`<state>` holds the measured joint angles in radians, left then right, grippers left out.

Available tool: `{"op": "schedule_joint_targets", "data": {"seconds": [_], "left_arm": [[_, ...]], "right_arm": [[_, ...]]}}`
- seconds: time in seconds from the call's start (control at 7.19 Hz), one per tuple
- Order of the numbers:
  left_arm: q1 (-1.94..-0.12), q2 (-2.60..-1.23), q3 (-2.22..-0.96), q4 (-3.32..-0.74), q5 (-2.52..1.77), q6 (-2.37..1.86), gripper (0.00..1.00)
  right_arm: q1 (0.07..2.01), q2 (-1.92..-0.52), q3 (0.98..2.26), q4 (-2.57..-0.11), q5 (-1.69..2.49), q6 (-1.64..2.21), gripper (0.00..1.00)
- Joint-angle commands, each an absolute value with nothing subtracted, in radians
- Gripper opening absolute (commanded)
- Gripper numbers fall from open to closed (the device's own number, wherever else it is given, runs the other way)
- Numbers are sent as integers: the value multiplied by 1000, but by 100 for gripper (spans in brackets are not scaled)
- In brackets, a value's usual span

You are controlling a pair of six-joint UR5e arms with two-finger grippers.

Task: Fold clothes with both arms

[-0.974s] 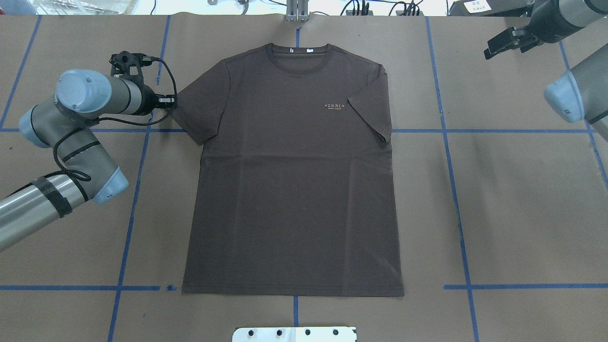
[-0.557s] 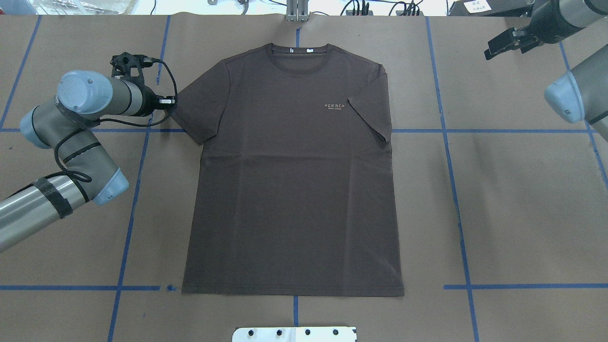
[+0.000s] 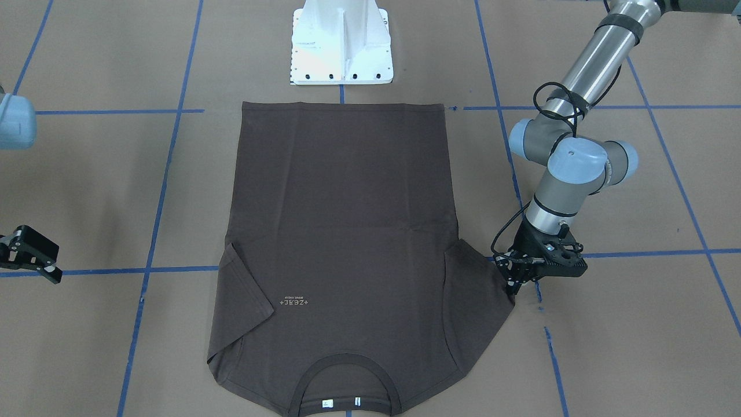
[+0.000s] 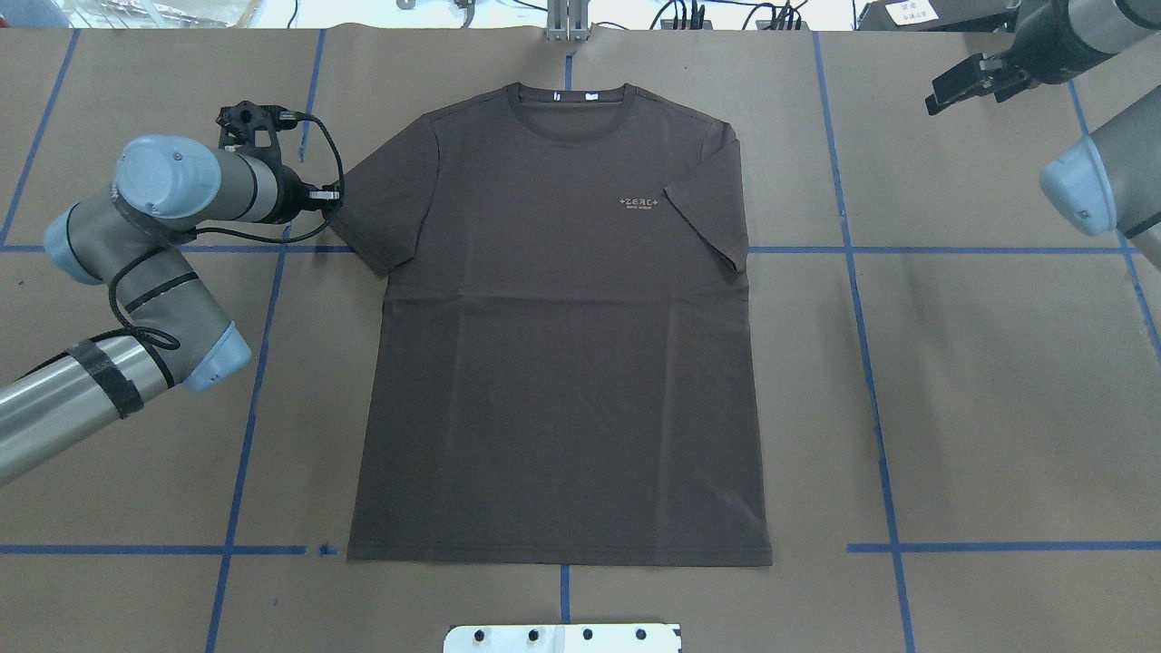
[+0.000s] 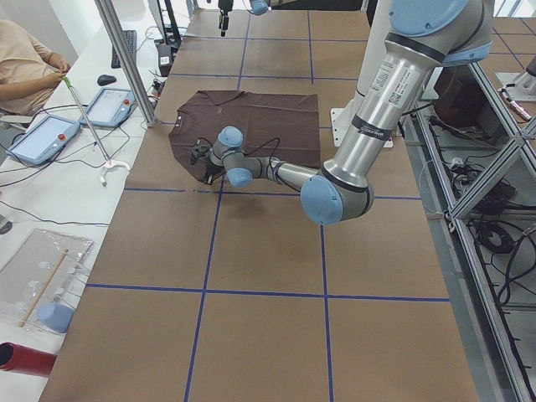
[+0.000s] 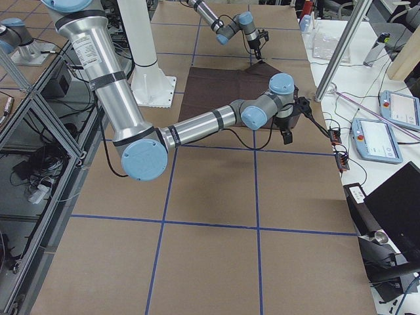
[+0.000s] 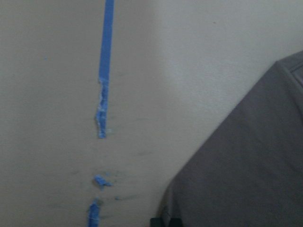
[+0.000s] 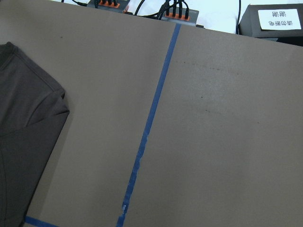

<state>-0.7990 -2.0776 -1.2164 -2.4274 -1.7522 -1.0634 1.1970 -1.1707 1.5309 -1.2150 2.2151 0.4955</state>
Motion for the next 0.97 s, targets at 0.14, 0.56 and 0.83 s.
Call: {"op": "schedule_joint_targets", "data": {"seconds": [0.14, 0.56, 0.83], "left_arm": [[-799, -2130, -1320, -2277, -1758, -1071, 0], [-724, -2243, -1306, -2165, -1753, -1230, 0], [-716, -2304, -1229, -2164, -1752, -1264, 0]], "right_arm": [[1197, -1172, 1532, -1215, 2214, 495, 100], [1197, -1172, 1532, -1215, 2214, 497, 100], [1197, -1173, 1532, -1215, 2214, 497, 100]]}}
